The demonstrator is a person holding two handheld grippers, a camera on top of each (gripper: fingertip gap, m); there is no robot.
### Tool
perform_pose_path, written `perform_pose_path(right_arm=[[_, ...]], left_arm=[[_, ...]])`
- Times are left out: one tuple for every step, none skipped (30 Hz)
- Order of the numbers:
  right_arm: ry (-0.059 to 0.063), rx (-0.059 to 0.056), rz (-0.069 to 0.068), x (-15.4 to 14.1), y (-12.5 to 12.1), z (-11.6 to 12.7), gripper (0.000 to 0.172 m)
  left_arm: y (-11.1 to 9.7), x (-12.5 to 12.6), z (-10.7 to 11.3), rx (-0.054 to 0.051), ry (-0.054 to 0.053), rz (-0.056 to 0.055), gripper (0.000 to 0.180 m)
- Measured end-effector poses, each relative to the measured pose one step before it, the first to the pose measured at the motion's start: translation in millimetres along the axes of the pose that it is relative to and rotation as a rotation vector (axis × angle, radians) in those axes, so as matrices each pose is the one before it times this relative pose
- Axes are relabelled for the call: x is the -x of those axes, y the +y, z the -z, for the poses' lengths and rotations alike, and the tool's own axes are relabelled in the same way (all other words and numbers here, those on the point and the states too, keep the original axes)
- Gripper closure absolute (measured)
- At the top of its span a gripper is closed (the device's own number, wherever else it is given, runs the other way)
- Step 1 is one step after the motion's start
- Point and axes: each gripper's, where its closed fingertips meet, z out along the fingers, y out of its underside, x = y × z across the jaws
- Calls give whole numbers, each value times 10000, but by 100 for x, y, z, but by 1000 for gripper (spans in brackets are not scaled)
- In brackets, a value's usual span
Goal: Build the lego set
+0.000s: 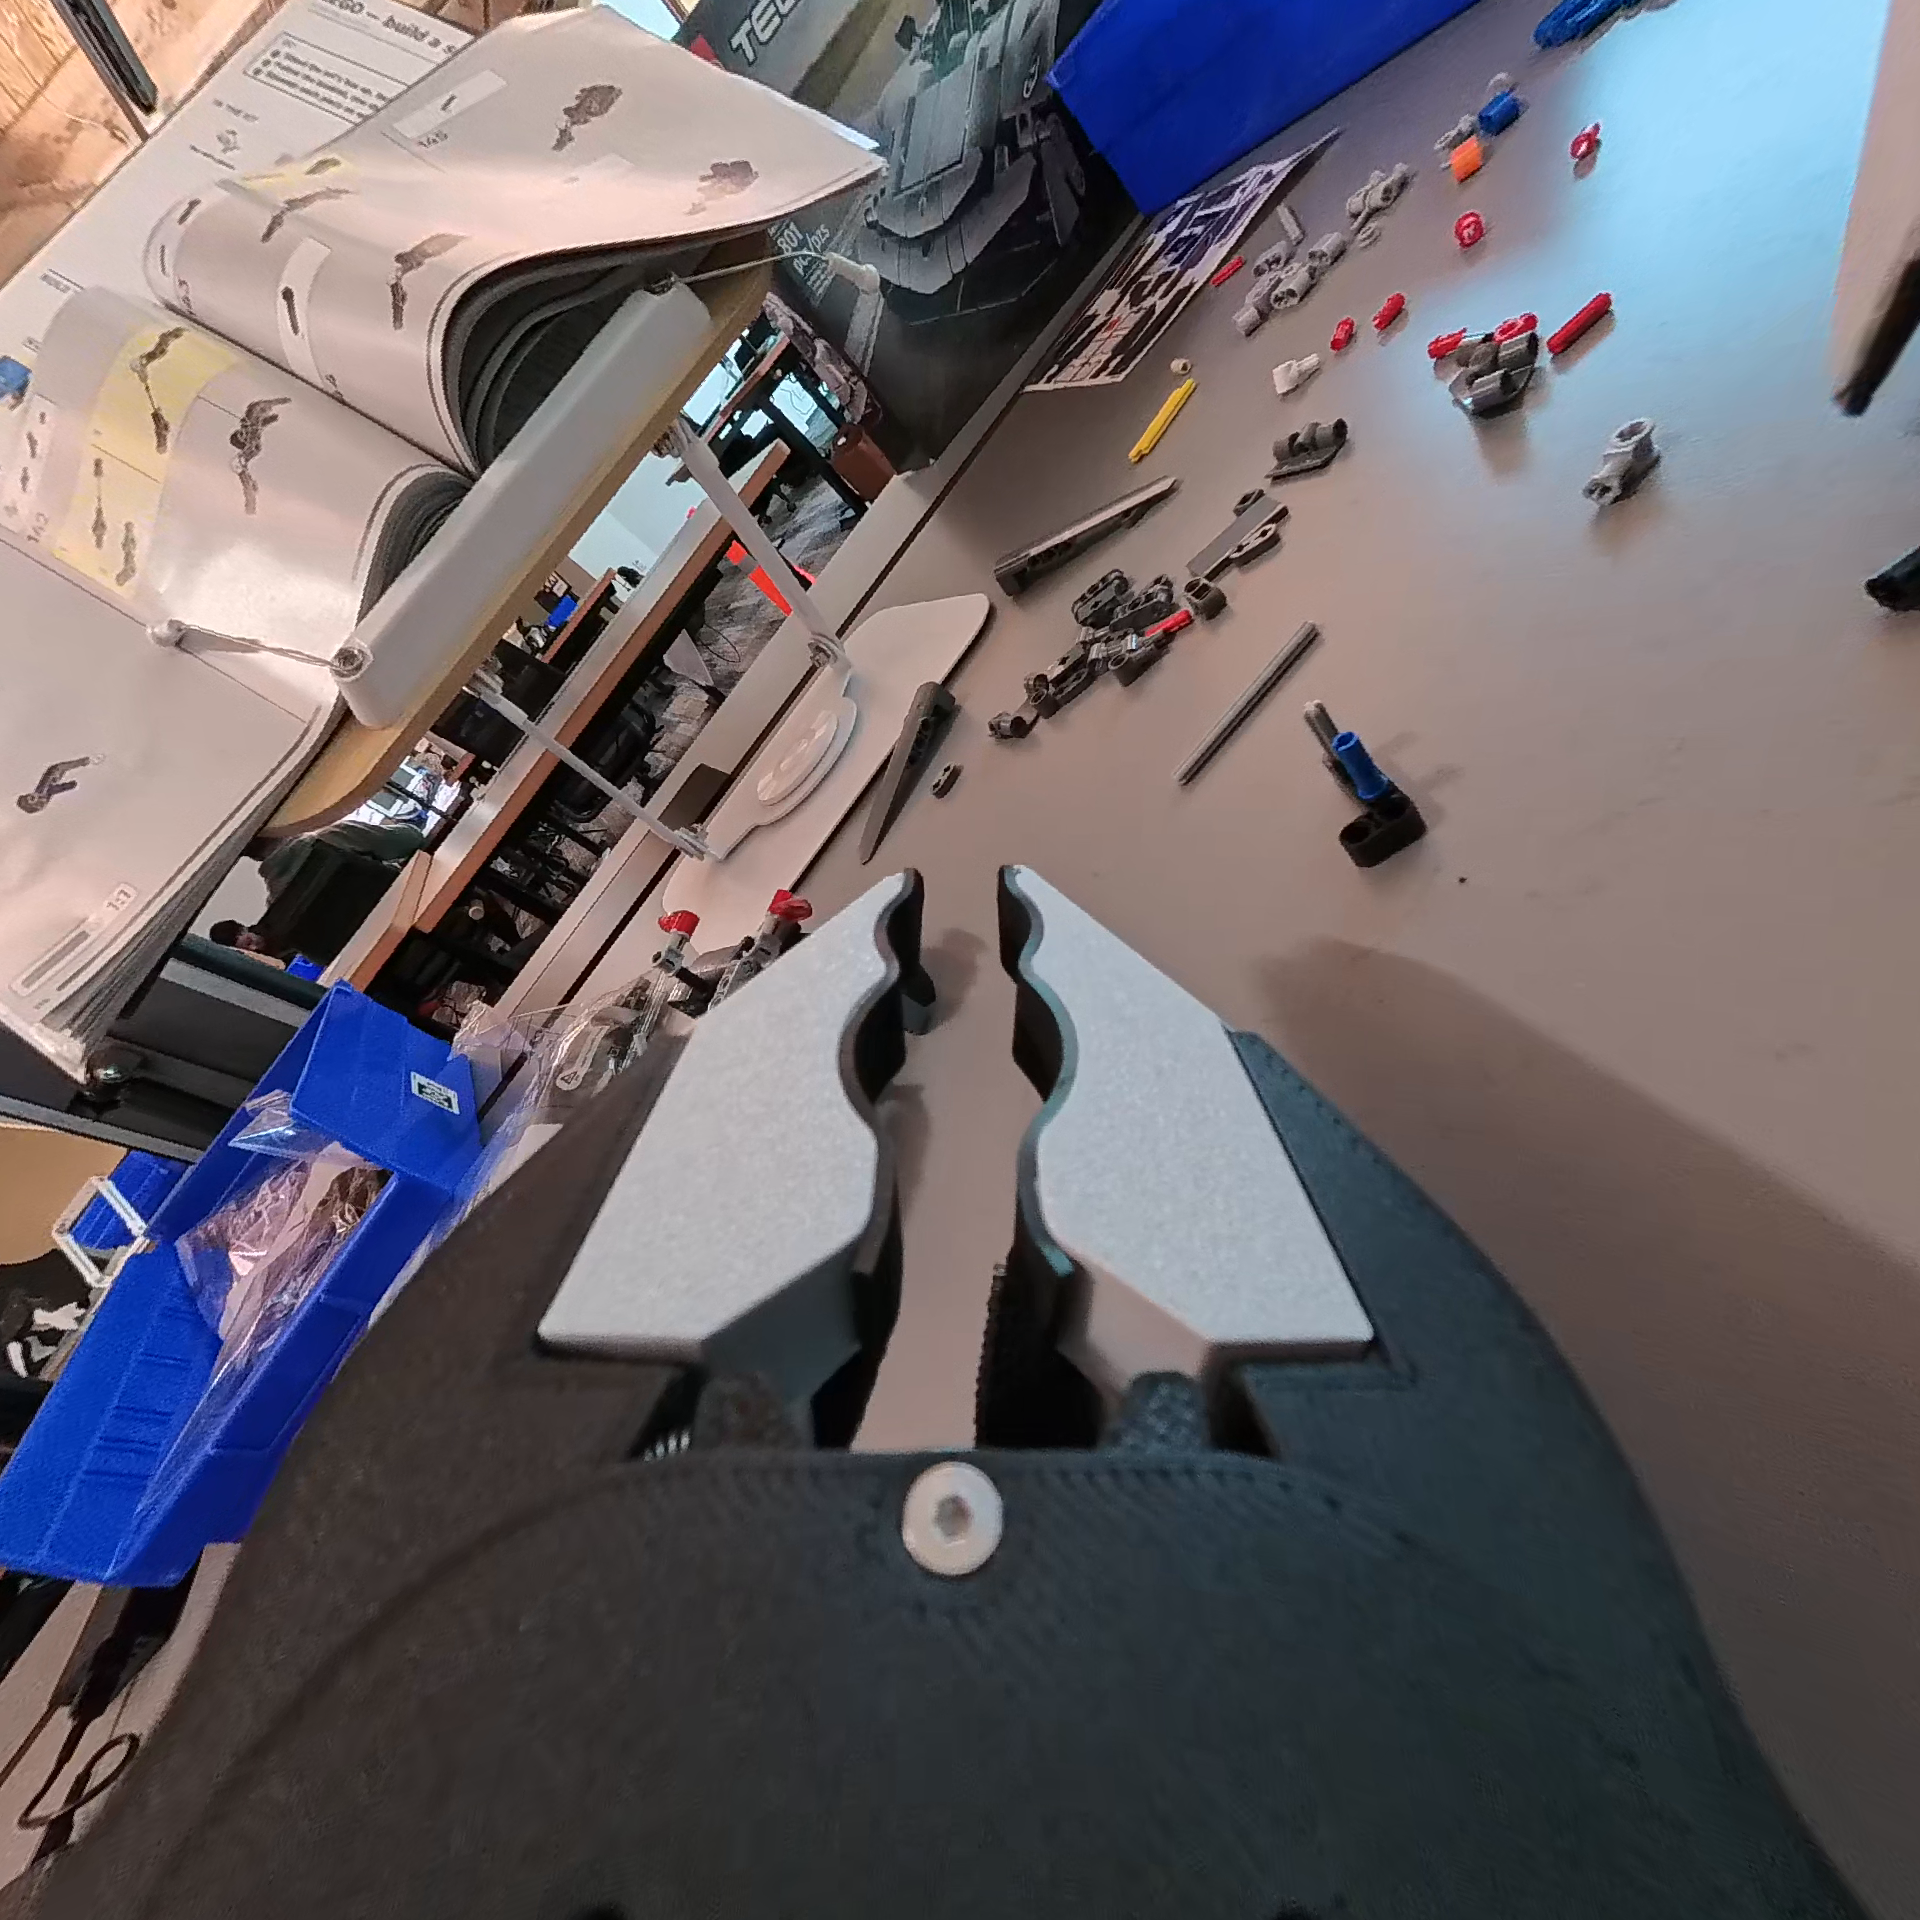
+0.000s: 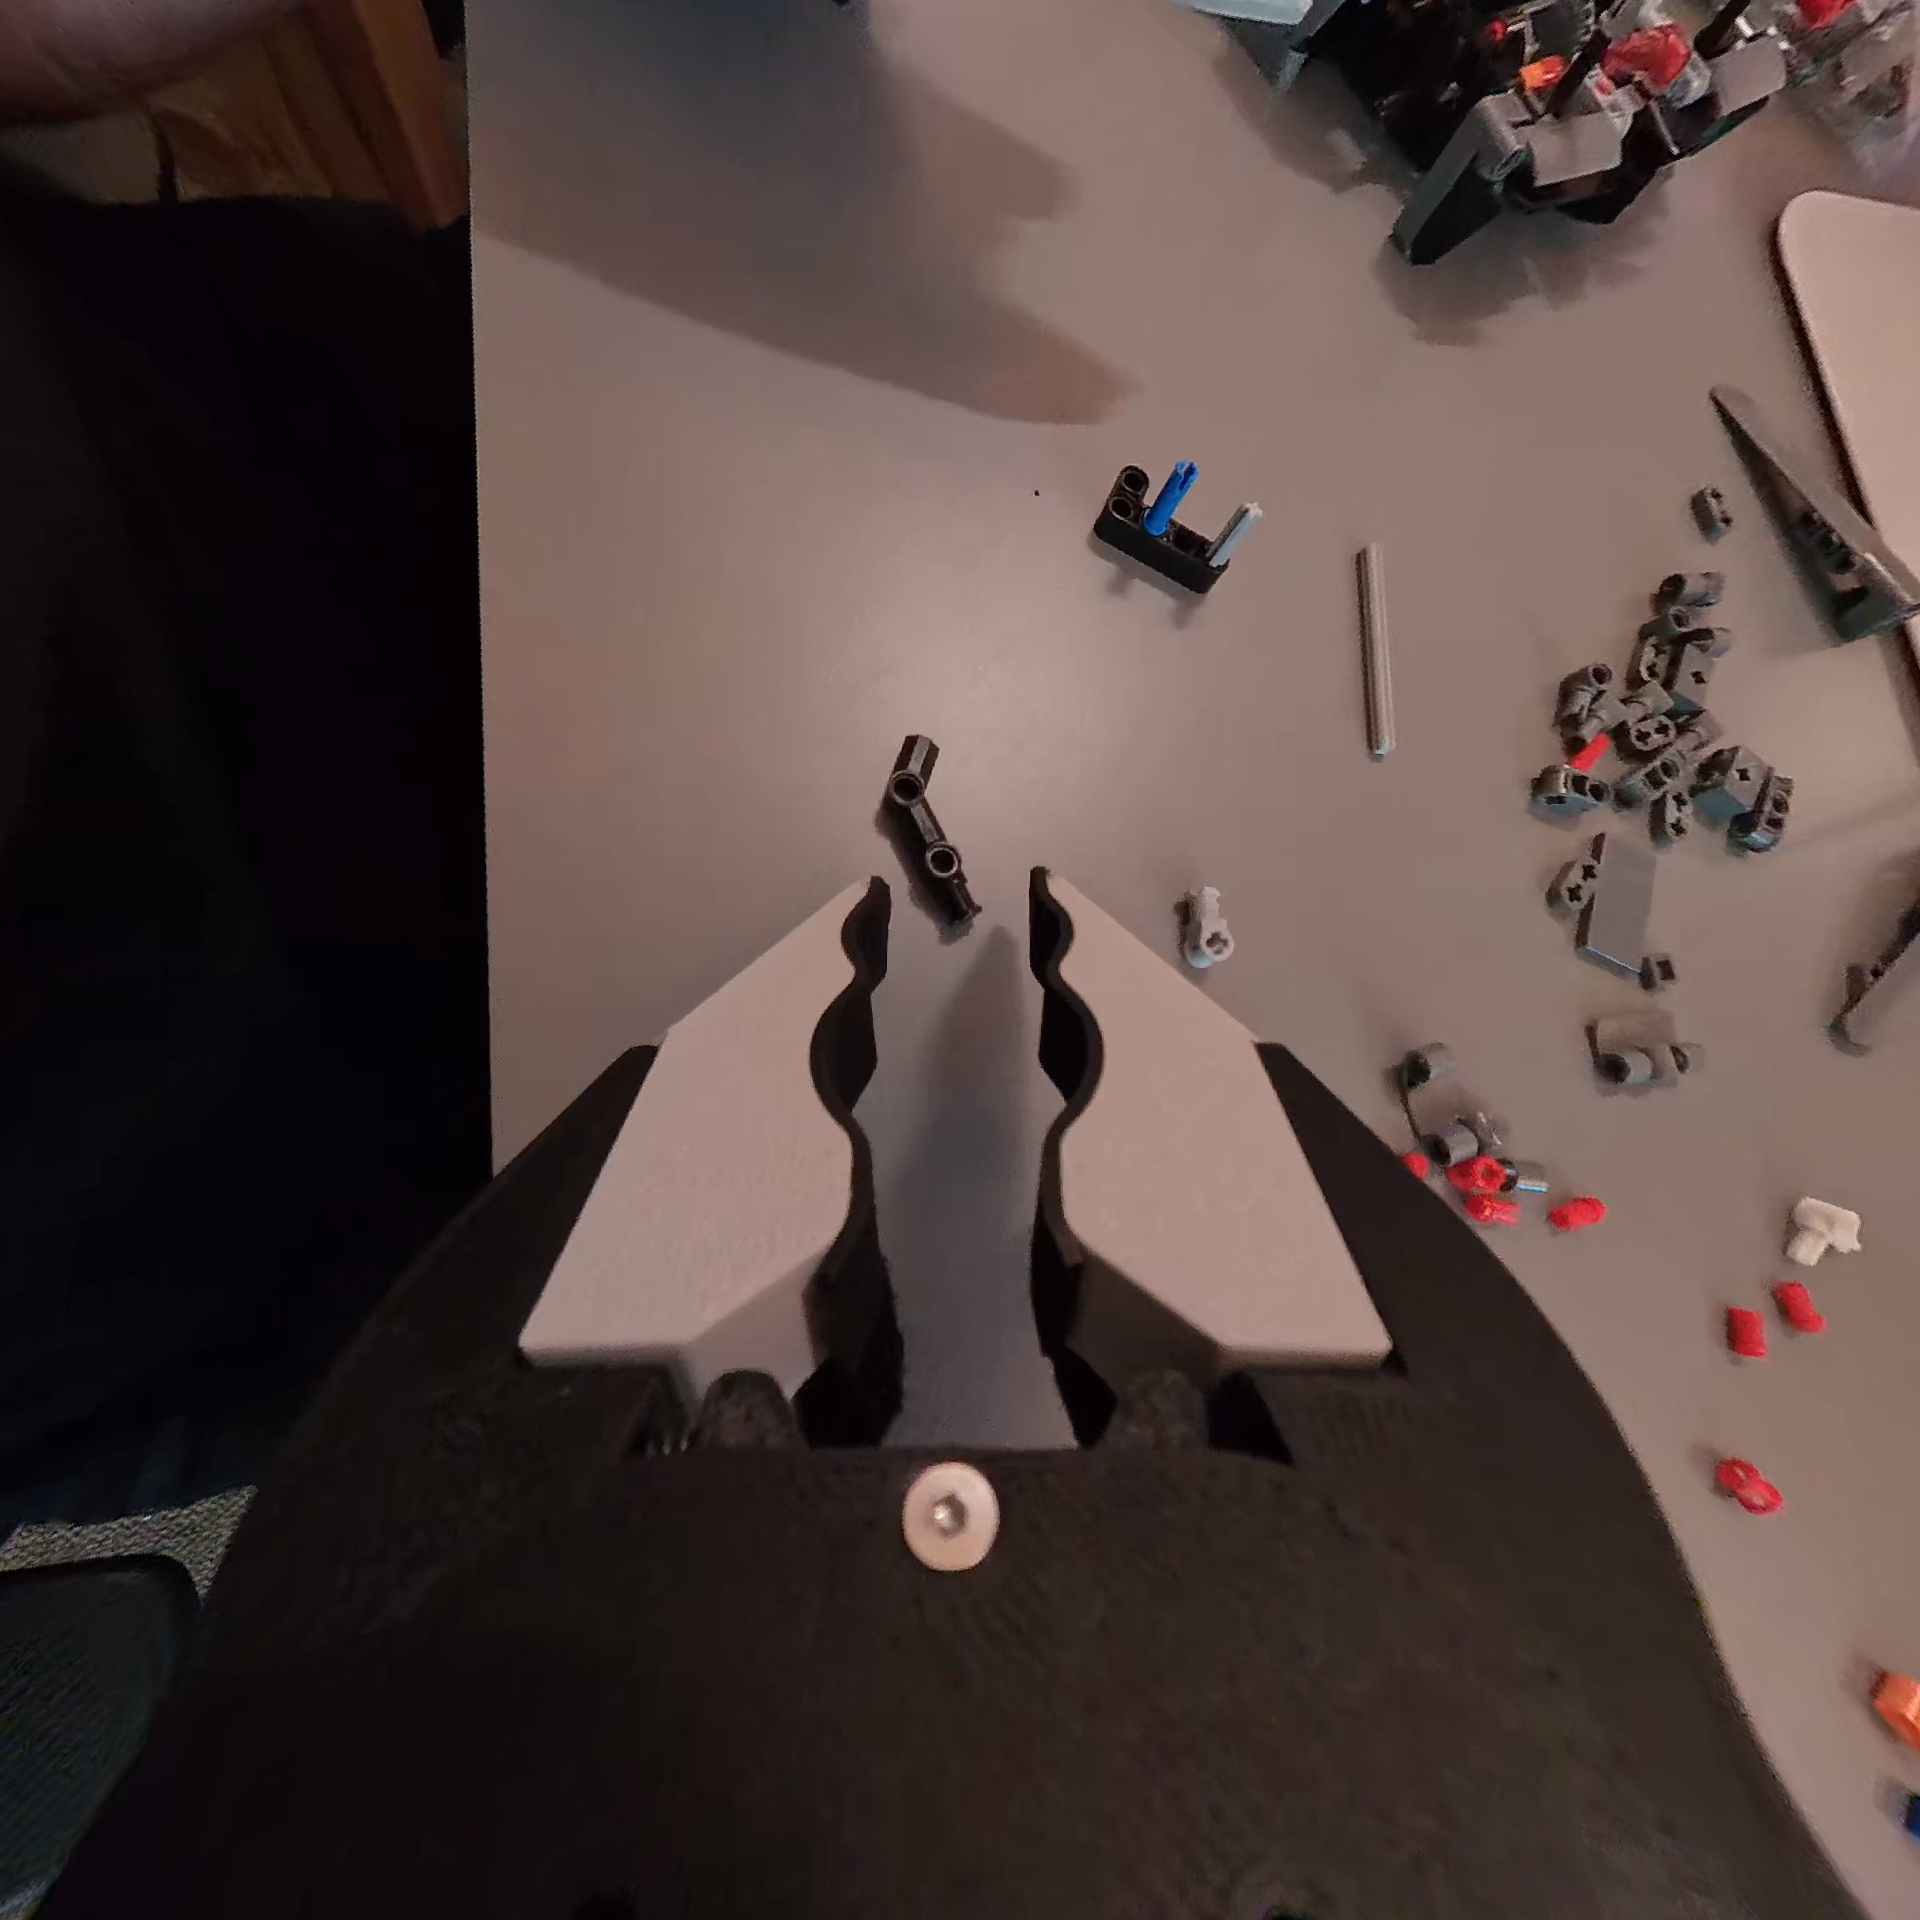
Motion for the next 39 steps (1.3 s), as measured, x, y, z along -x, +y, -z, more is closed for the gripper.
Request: perform_pose_path(right_arm=[[-105,0,-41,-49,-26,-152,147],[-115,26,-23,-7,2,-141,147],[-121,38,-4,50,27,-146,147],[-115,2,-22,70,-21,-133,147],[-121,-22,-49,79,-80,-107,147],[-92,-18,-41,43,-62,-74,147],[-50,1,-29,-6,-40,-60,147],[-43,19,-32,-22,-6,-26,148],[-43,15,-23,-10,-22,-35,148],[-49,-3,-11,14,-22,-32,149],[-69,-16,-14,35,-32,-48,151],[-91,-22,-23,85,-14,-37,153],[-91,-22,-22,84,-14,-22,155],[-59,-19,-13,55,-6,-27,156],[-36,-16,-9,28,-10,-18,157],[-50,-12,-11,41,3,-8,158],[-52,-14,-7,59,-9,-2,159],[-22,-17,0,24,-8,-12,160],[-12,-15,5,15,-7,-10,161],[-18,-13,8,33,1,-2,162],[1,-14,2,11,0,-3,161],[43,-12,-12,-60,-9,13,159],[0,-1,-2,24,9,55,155],[-33,12,15,139,22,113,150],[82,-9,29,23,-9,217,147],[136,-49,24,-13,-37,382,144],[135,-95,2,-1,-43,615,144],[225,-150,-22,-177,-30,831,144],[332,-179,-67,-435,-9,1039,146],[398,-169,-98,-653,58,1182,148],[490,-160,-92,-930,111,1272,151],[582,-105,-105,-1256,184,1285,156],[617,50,-138,-1559,410,1158,157],[648,254,-158,-1848,677,970,159],[581,415,-92,-1901,942,737,162],[444,507,-5,-1790,1190,504,164],[341,522,-2,-1700,1366,339,164],[281,477,-95,-1650,1400,256,163],[172,391,-162,-1419,1277,237,162]], left_arm=[[-20,21,30,-17,-3,7,168],[-21,26,29,-17,-8,10,168],[-25,40,27,-20,-17,7,168],[-30,42,31,-23,-11,13,168],[-27,24,22,-22,1,18,168],[-19,8,21,-16,6,13,168],[-13,-4,18,-12,8,7,168],[-1,-19,9,-9,18,5,168],[-6,-32,-3,-5,22,3,168],[-6,-21,-3,-4,17,-3,168],[-15,-26,-7,-6,16,-4,168],[-28,-23,11,-13,16,-1,168],[-16,-22,12,-15,13,4,168],[-2,15,14,-5,0,2,168],[-9,21,1,-6,-7,2,168],[-9,5,11,-10,2,11,168],[-17,17,2,-7,-3,8,168],[1,10,0,1,-7,-1,168],[13,-3,1,4,-1,-4,168],[-5,-10,7,2,2,-5,168],[7,-2,-2,4,-5,-7,168],[0,0,14,-4,-7,-5,168],[-23,-5,4,-11,2,8,168],[-14,19,18,-8,-11,3,167],[-16,39,51,-12,-32,-14,167],[2,20,45,-10,-21,-3,167],[-10,7,40,-9,-6,9,167],[3,16,12,-6,-9,7,167],[-20,15,-39,-2,-1,10,167],[0,-27,-69,9,20,7,167],[15,-47,-92,27,23,-16,167],[42,-31,-99,39,12,-38,167],[24,-49,-83,34,19,-29,167],[28,-50,-51,25,17,-11,167],[18,-12,-31,15,-2,-10,167],[20,6,-5,18,-12,-8,167],[63,16,-14,32,-19,-5,167],[75,48,7,37,-33,-2,167],[67,65,18,23,-36,12,167]])
